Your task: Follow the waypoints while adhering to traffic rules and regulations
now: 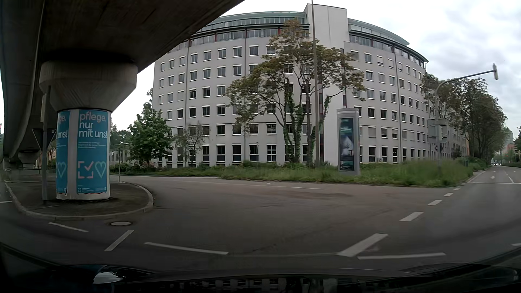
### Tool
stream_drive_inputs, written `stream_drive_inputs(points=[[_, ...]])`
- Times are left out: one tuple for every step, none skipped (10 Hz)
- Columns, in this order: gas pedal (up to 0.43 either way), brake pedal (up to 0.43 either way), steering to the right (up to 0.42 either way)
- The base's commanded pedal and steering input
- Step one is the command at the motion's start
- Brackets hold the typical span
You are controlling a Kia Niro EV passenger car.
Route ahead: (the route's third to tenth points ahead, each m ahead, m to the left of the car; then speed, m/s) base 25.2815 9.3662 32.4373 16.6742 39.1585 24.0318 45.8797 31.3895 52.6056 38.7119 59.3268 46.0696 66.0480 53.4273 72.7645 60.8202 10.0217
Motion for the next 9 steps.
stream_drive_inputs(points=[[0.087,0.0,-0.142],[0.087,0.0,-0.142],[0.087,0.0,-0.141],[0.087,0.0,-0.139],[0.098,0.0,-0.136],[0.098,0.0,-0.132],[0.098,0.0,-0.127],[0.098,0.0,-0.125],[0.098,0.0,-0.123]])
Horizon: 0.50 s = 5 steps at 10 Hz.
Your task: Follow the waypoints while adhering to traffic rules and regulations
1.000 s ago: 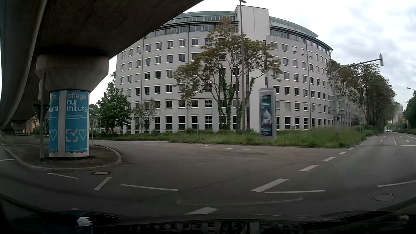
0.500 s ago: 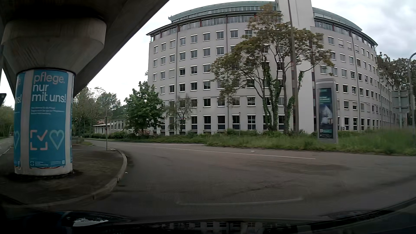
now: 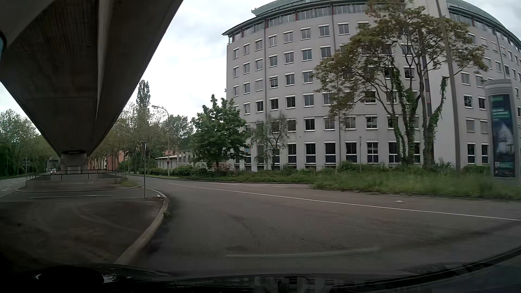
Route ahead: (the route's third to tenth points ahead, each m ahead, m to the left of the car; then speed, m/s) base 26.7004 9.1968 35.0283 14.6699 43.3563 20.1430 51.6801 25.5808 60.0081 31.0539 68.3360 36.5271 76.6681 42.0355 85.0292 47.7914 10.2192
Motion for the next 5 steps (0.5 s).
stream_drive_inputs(points=[[0.098,0.0,-0.121],[0.098,0.0,-0.12],[0.098,0.0,-0.119],[0.098,0.0,-0.116],[0.098,0.0,-0.115]])
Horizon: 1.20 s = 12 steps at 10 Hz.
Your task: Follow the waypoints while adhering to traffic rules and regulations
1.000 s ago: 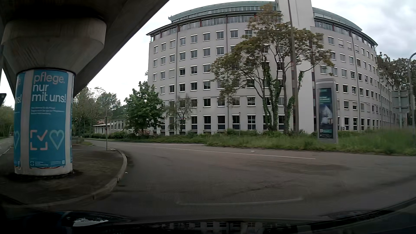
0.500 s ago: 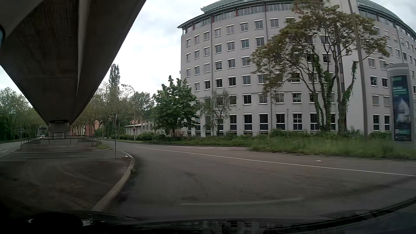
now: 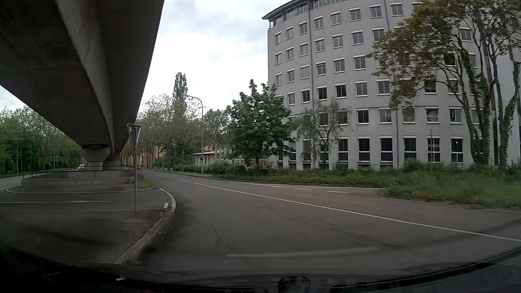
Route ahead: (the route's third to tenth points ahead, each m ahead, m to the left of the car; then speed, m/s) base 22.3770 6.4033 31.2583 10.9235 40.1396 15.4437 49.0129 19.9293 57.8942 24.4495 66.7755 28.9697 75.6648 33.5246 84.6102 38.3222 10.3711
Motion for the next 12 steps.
stream_drive_inputs(points=[[0.098,0.0,-0.115],[0.098,0.0,-0.113],[0.098,0.0,-0.113],[0.098,0.0,-0.113],[0.098,0.0,-0.112],[0.11,0.0,-0.111],[0.11,0.0,-0.11],[0.11,0.0,-0.108],[0.11,0.0,-0.102],[0.118,0.0,-0.099],[0.118,0.0,-0.095],[0.118,0.0,-0.092]])
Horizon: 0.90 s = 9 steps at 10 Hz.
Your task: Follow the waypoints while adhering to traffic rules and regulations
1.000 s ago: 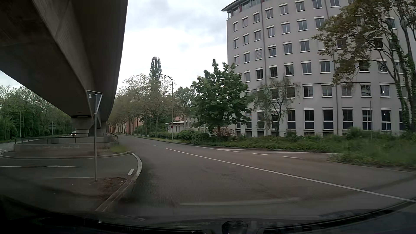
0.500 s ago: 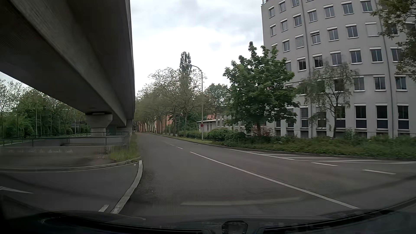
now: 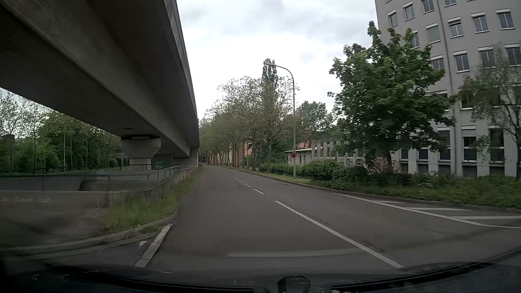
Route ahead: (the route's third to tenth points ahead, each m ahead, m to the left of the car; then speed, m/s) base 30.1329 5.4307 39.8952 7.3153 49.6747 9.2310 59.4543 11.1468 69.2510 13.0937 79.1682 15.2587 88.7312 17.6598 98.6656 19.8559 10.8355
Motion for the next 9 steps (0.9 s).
stream_drive_inputs(points=[[0.118,0.0,-0.089],[0.118,0.0,-0.085],[0.118,0.0,-0.077],[0.118,0.0,-0.071],[0.13,0.0,-0.062],[0.13,0.0,-0.055],[0.13,0.0,-0.048],[0.13,0.0,-0.044],[0.13,0.0,-0.039]])
